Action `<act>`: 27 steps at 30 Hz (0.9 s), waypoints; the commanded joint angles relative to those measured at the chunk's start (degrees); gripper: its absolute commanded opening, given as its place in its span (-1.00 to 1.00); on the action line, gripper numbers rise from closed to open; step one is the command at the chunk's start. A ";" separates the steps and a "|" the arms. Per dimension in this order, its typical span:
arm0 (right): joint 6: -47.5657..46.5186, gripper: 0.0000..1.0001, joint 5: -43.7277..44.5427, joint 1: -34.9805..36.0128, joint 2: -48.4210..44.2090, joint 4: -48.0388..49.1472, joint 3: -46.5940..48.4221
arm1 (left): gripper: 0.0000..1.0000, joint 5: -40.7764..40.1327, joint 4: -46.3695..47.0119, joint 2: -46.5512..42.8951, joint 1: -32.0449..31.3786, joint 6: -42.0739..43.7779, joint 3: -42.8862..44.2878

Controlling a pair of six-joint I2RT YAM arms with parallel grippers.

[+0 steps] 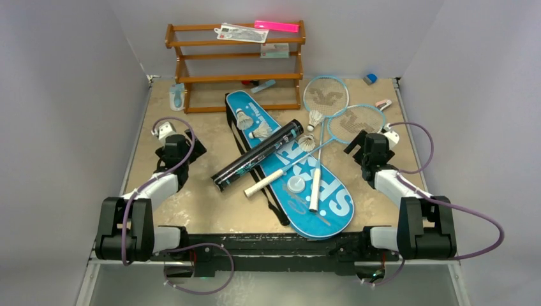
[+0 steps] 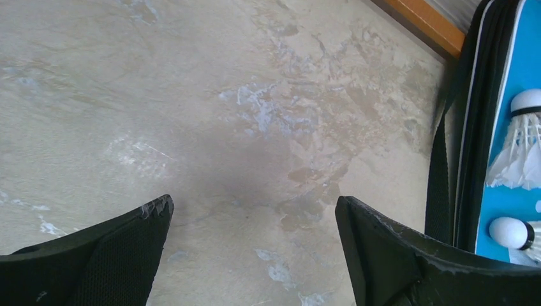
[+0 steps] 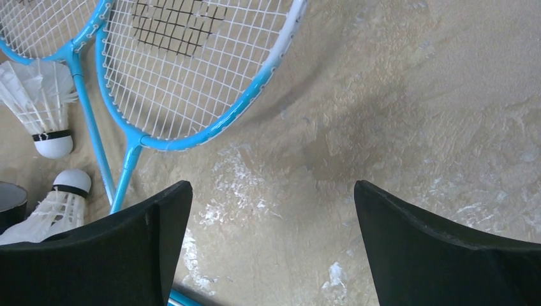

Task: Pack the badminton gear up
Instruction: Pick up the shuttle tube at the center of the board.

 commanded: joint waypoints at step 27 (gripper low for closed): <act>-5.29 0.91 -19.45 0.23 -0.92 14.31 -2.06 | 0.97 25.24 9.64 7.78 -26.97 31.23 8.25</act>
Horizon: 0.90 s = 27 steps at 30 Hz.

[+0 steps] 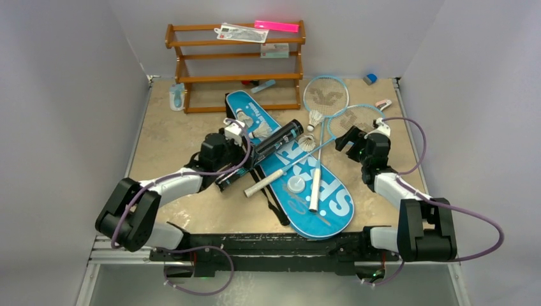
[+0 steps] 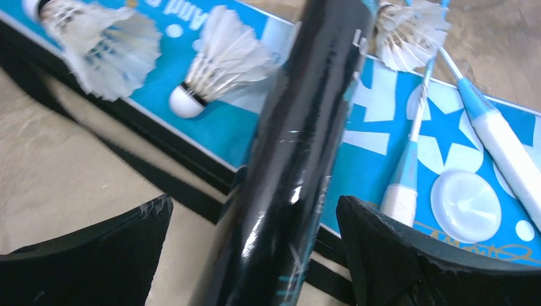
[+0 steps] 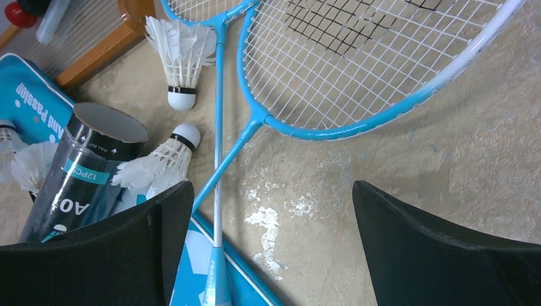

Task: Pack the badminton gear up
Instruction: Pick up the shuttle tube at the center of the board.

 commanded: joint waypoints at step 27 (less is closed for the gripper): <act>-3.46 0.86 -13.70 0.82 0.70 6.67 0.84 | -0.01 -0.39 -2.98 -0.22 -6.30 6.79 4.35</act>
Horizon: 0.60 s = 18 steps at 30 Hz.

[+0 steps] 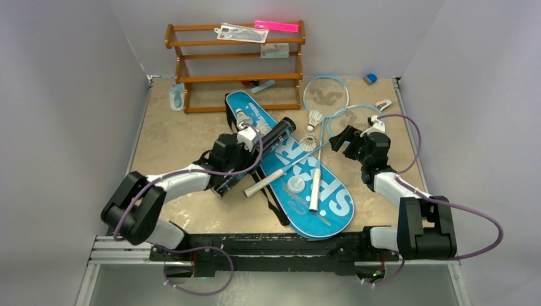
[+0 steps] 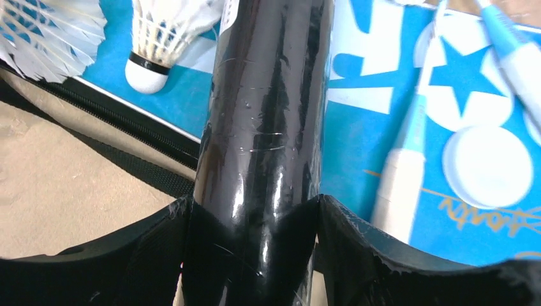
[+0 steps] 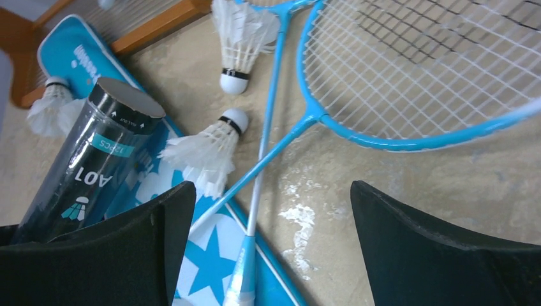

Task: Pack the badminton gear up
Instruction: Pick up the shuttle tube at the center of the board.

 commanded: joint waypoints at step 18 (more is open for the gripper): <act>7.44 0.69 -30.82 1.56 -2.45 4.46 11.19 | -0.05 22.80 14.89 -9.34 0.01 -0.83 -5.52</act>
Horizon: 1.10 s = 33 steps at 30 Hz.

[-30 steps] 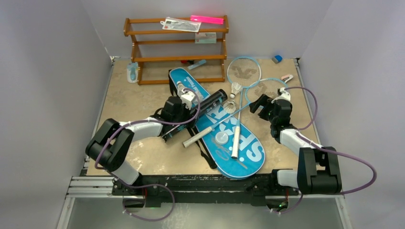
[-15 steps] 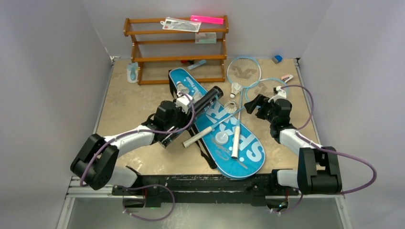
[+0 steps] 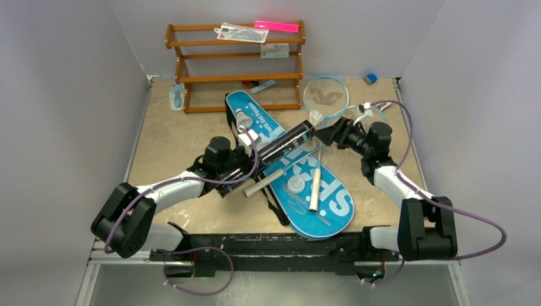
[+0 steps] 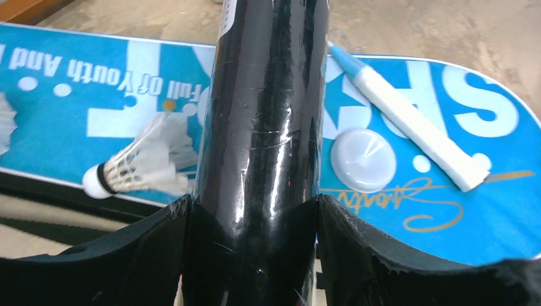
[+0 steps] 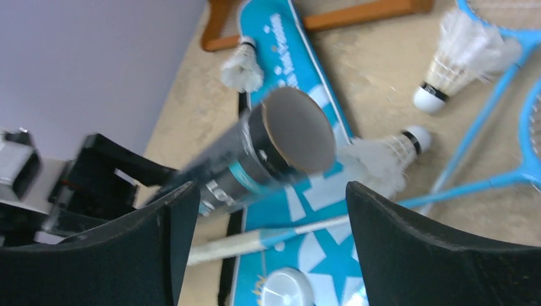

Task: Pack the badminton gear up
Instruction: Pick up the shuttle tube at the center of the board.

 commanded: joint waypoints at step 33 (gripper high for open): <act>-11.89 -0.62 -21.54 0.16 2.97 -29.55 18.06 | -0.03 17.42 8.61 -0.02 0.06 1.39 0.01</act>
